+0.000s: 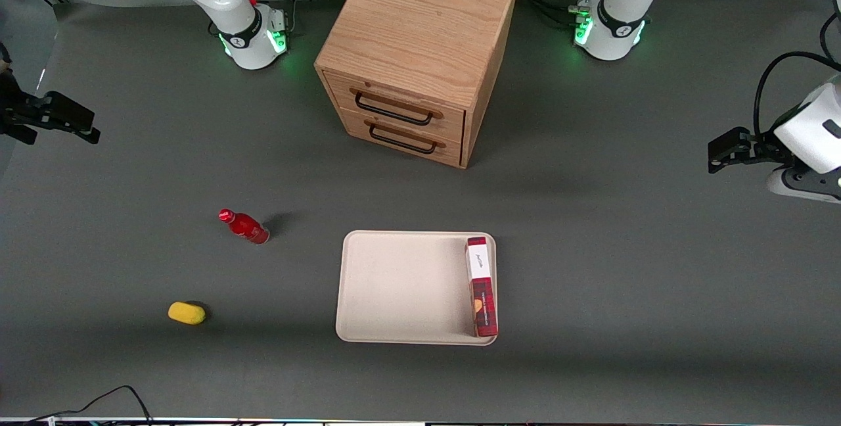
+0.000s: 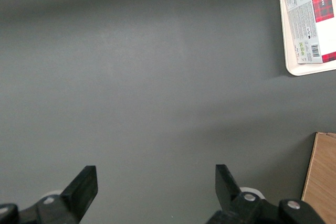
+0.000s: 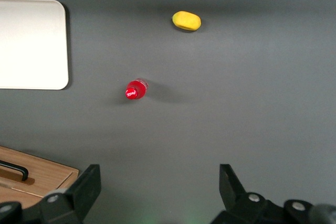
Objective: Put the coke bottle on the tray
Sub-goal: 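Move the open right gripper down over the red Coca-Cola bottle's cap end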
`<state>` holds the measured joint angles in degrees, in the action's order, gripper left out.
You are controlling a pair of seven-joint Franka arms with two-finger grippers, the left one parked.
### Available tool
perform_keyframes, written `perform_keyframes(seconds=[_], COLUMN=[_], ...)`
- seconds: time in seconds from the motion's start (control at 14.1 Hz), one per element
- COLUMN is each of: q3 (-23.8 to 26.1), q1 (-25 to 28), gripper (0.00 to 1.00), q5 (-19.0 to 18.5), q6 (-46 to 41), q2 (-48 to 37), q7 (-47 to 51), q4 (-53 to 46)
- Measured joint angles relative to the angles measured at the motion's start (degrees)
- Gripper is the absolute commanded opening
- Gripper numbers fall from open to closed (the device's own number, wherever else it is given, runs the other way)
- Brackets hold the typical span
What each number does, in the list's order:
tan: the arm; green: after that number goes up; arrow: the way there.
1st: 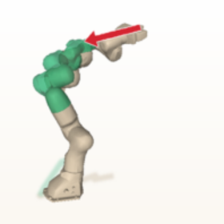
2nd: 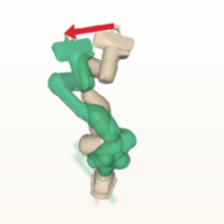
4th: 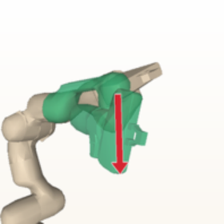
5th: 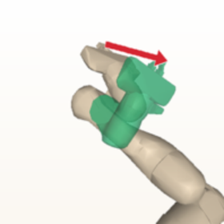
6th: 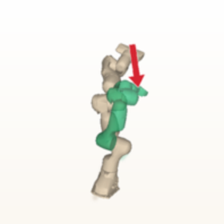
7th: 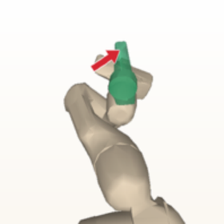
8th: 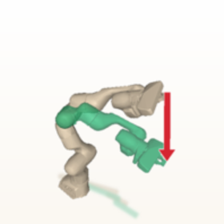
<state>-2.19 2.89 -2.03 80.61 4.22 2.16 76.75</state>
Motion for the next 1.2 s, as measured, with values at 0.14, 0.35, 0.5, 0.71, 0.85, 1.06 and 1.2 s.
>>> perform_keyframes(seconds=[0.14,0.35,0.5,0.71,0.85,1.06,1.2], q3=[0.95,1.67,1.72,1.80,1.99,2.64,3.32], q1=[-1.57,-1.82,-1.84,-1.83,-1.83,-1.83,-1.84], gripper=[1.00,1.00,1.00,1.00,1.00,1.00,1.00], q5=[0.50,0.75,0.96,1.24,1.33,2.48,3.87], q6=[-0.17,-0.58,-1.05,-1.27,-1.50,3.24,11.30], q2=[-0.01,0.00,0.16,1.00,1.67,2.41,2.18], q7=[0.37,2.15,2.18,2.18,2.45,2.93,3.16], q4=[-0.56,-1.16,-1.18,-1.17,-0.91,3.20,9.83])
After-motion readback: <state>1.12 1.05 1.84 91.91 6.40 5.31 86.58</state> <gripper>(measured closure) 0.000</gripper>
